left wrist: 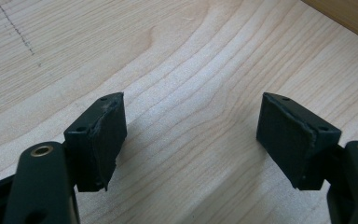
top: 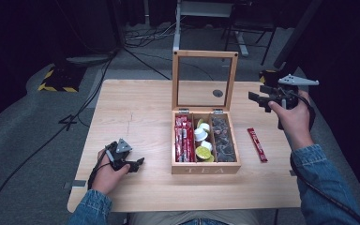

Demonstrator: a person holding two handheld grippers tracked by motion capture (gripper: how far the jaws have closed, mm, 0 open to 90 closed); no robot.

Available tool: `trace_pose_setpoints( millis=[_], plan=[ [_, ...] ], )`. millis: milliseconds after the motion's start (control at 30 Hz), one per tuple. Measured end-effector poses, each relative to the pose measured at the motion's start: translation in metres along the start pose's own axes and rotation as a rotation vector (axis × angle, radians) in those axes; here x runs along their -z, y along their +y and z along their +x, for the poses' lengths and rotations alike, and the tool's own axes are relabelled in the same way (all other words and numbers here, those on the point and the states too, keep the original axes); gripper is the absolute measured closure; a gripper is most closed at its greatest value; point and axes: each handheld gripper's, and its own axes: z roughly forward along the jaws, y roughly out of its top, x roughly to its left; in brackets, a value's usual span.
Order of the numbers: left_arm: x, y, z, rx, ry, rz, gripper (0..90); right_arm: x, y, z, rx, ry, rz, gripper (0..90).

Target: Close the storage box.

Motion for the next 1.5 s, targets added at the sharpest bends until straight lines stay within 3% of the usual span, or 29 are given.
trace_pose_setpoints(
  millis=[300, 633, 1167, 1500],
  plan=[
    [0.000, 0.000, 0.000, 0.002, -0.002, 0.004, 24.6, -0.030, 0.033, -0.010, 0.035, 0.025, -0.010, 34.0],
    [0.001, 0.000, 0.000, 0.002, 0.001, 0.004, 24.6, -0.065, 0.053, -0.022, 0.036, 0.044, -0.023, 34.0],
    [0.001, 0.000, 0.001, 0.000, -0.002, 0.004, 24.5, -0.114, 0.057, -0.026, 0.039, 0.053, -0.006, 35.5],
    [0.001, 0.000, 0.000, -0.001, -0.001, 0.005, 24.6, -0.132, 0.059, -0.027, 0.047, 0.060, -0.001, 37.0]
  ],
)
